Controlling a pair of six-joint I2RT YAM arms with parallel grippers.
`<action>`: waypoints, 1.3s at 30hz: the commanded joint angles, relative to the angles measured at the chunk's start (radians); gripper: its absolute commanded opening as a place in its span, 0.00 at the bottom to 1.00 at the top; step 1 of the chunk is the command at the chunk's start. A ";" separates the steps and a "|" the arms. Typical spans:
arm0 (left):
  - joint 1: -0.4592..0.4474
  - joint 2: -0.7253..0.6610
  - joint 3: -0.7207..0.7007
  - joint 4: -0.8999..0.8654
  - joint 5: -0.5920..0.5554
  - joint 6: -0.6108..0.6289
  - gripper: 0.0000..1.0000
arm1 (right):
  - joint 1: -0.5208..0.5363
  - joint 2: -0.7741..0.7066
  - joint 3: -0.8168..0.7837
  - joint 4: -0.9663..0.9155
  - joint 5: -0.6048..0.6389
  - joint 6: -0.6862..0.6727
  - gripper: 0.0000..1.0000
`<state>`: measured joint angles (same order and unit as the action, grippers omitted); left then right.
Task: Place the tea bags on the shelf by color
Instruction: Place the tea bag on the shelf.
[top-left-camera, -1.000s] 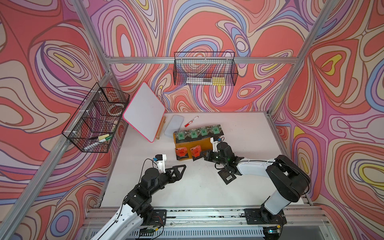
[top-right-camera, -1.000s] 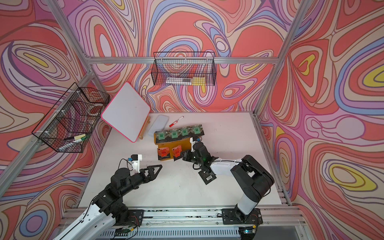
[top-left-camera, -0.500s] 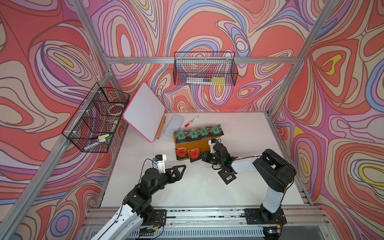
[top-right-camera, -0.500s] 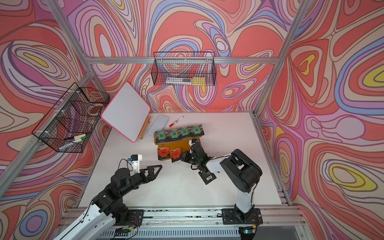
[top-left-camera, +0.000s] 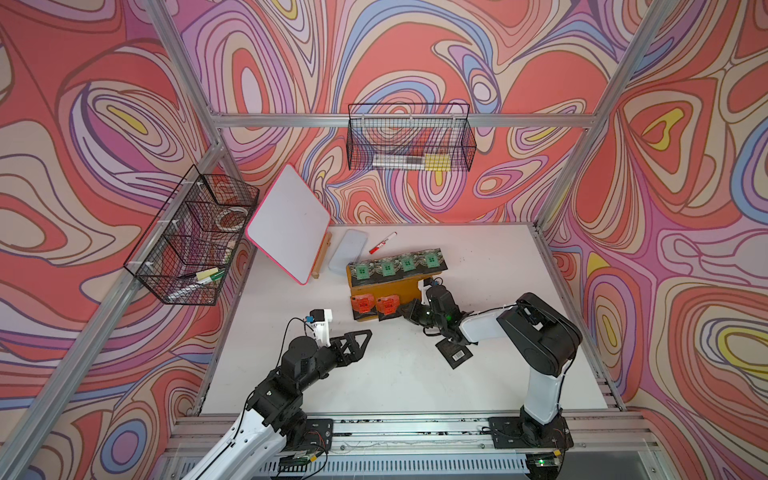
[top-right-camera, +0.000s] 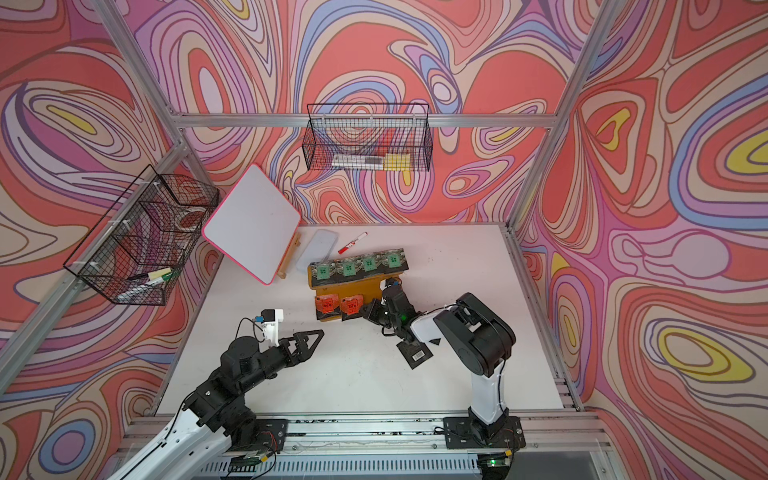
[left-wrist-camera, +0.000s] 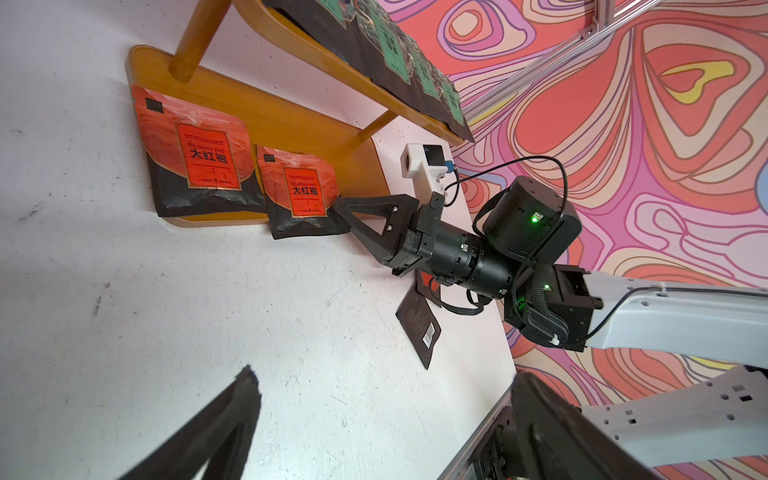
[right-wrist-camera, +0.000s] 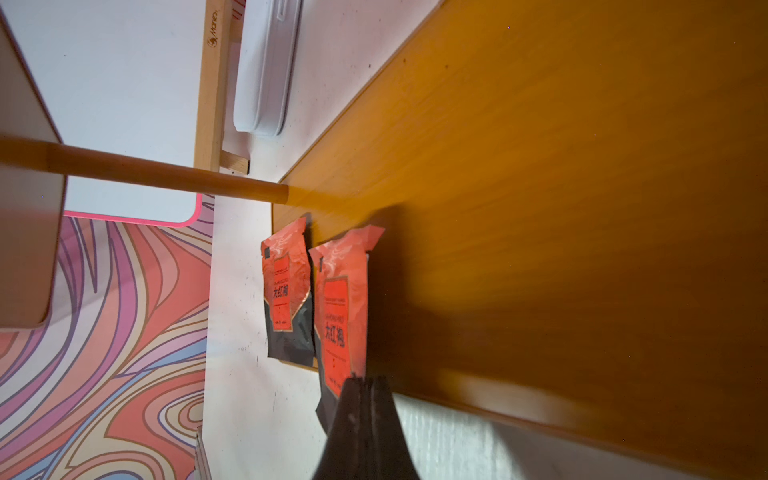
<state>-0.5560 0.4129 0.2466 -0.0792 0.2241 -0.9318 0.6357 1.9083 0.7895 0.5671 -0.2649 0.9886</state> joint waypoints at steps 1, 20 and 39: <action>-0.001 -0.014 -0.012 -0.016 -0.007 0.008 0.98 | -0.007 0.024 0.025 0.027 -0.025 0.018 0.00; -0.002 -0.030 -0.018 -0.025 -0.012 0.007 0.98 | -0.038 0.073 0.106 -0.022 -0.091 -0.002 0.00; -0.002 -0.042 -0.026 -0.028 -0.014 0.001 0.98 | -0.044 0.069 0.122 -0.062 -0.076 -0.010 0.16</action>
<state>-0.5560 0.3813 0.2359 -0.0875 0.2230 -0.9325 0.5995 1.9751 0.8986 0.5236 -0.3557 0.9897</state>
